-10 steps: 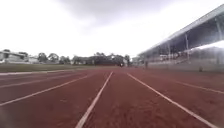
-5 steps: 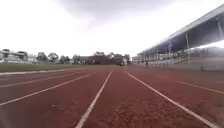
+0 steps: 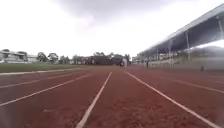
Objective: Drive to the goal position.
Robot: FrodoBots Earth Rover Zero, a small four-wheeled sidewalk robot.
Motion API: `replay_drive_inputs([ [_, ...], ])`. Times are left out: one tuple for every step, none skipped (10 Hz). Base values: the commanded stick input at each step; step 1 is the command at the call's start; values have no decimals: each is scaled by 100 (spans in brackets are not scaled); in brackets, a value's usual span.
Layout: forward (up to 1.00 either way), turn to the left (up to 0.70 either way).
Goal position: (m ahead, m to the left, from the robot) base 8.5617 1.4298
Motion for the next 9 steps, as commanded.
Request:
replay_drive_inputs([
  [45,0],
  [45,0],
  [45,0],
  [45,0],
  [45,0],
  [45,0],
  [45,0],
  [45,0],
  [45,0],
])
